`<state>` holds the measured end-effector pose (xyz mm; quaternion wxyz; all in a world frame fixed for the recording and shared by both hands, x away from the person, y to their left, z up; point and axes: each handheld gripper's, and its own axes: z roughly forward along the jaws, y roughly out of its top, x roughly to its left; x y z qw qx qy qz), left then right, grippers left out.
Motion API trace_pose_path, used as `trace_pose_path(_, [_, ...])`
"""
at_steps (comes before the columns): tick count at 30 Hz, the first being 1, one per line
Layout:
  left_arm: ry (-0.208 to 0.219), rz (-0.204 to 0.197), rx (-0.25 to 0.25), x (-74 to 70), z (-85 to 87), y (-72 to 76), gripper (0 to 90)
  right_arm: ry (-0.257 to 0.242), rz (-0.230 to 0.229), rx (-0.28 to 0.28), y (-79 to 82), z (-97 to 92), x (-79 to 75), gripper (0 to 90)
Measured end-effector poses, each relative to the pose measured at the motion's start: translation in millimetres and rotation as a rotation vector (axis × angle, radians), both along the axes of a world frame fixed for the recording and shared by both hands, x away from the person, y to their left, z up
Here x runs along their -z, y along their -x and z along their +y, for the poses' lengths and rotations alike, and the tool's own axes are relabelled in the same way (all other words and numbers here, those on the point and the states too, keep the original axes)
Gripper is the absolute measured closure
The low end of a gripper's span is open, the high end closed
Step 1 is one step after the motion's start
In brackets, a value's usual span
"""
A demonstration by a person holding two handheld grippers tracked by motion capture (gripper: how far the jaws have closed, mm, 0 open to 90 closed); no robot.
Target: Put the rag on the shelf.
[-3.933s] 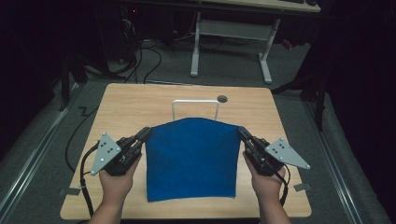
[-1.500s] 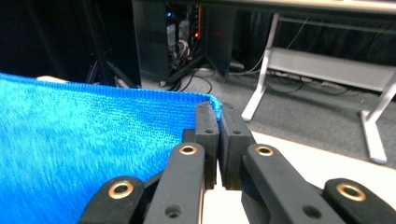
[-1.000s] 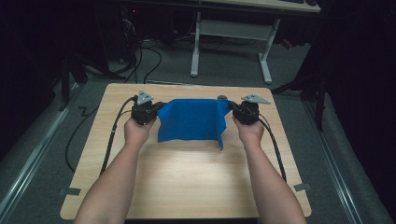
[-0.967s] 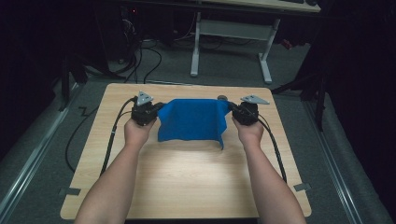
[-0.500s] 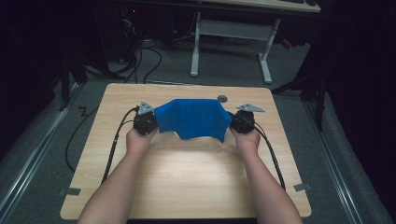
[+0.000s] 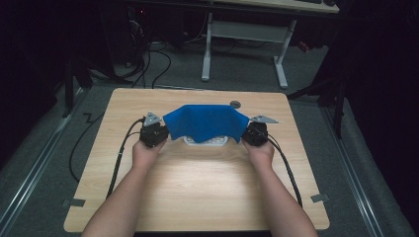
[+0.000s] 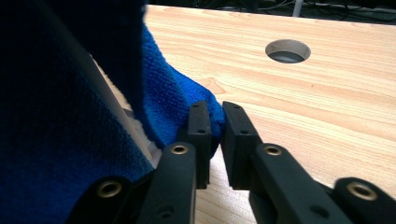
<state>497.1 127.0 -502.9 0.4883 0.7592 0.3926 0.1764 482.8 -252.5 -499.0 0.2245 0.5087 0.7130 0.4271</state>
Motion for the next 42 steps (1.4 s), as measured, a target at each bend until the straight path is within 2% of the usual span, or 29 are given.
trace_pose_path(3, [0.003, -0.001, -0.004, 0.1, 0.9, 1.0, 79.9, 0.0, -0.006, -0.002, 0.7, -0.8, -2.2, 80.4])
trace_pose_path(5, [-0.011, -0.009, -0.019, -0.6, 1.7, 1.4, 71.3, 0.0, -0.014, 0.004, 1.4, -1.2, -4.6, 76.8])
trace_pose_path(7, [0.0, -0.008, -0.037, -2.2, 5.9, 1.7, 66.9, -0.002, -0.025, 0.015, 2.8, -3.7, -9.6, 73.5])
trace_pose_path(13, [0.007, -0.017, -0.067, -6.7, 13.5, 2.6, 61.5, -0.006, -0.047, 0.038, 4.7, -10.3, -19.2, 65.8])
trace_pose_path(23, [0.0, -0.048, -0.106, -17.4, 25.6, 6.2, 55.4, 0.011, -0.085, 0.041, 7.6, -19.4, -34.1, 60.1])
trace_pose_path(42, [-0.024, -0.068, -0.172, -29.1, 52.7, 10.2, 52.9, 0.014, -0.101, 0.068, 11.7, -35.1, -44.4, 58.4])
